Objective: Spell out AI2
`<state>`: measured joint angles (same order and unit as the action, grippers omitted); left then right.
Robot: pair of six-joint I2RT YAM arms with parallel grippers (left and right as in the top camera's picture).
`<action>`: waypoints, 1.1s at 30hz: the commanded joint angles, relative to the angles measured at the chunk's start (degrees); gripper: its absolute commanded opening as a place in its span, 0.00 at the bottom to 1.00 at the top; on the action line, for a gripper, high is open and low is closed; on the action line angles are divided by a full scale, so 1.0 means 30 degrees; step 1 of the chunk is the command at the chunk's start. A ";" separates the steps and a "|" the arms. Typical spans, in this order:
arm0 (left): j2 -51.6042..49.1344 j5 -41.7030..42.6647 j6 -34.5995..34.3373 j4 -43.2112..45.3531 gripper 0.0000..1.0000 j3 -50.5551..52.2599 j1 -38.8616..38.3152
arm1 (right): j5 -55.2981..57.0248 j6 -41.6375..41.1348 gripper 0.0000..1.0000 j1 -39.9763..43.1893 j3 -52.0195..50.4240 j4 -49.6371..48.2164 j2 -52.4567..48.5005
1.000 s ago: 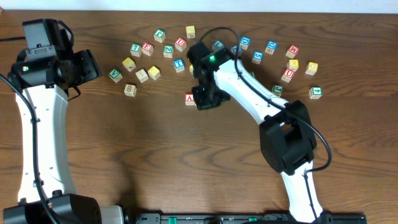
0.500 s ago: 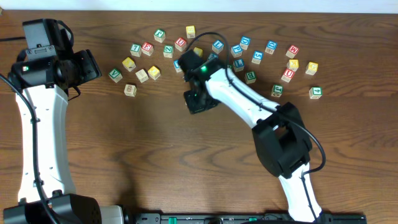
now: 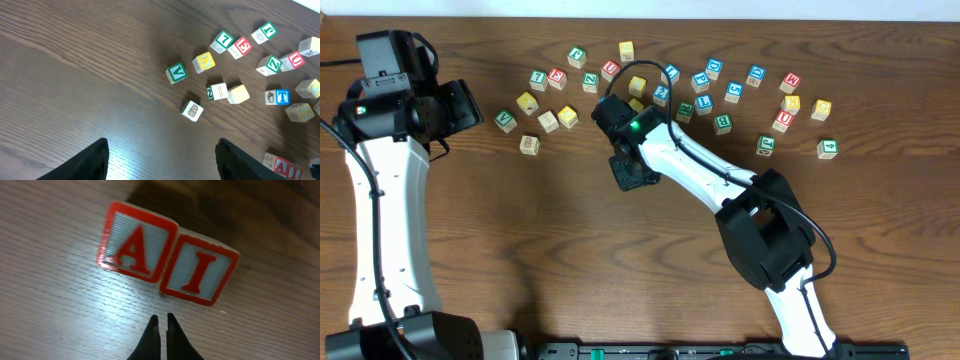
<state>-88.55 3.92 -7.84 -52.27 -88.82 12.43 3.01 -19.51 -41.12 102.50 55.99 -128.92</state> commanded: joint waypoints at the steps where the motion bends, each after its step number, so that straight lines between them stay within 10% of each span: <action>1: -0.0058 -0.0168 0.0109 0.0007 0.67 -0.0168 0.0000 | 0.0568 -0.0415 0.01 -0.0182 -0.0117 -0.0255 0.0219; 33: -0.0058 -0.0175 0.0109 0.0015 0.67 -0.0168 0.0000 | 0.1005 -0.0488 0.01 -0.0182 -0.0197 -0.1158 0.0262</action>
<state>-88.55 3.92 -7.84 -52.27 -88.82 12.43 5.82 -20.36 -41.12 102.30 52.62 -128.92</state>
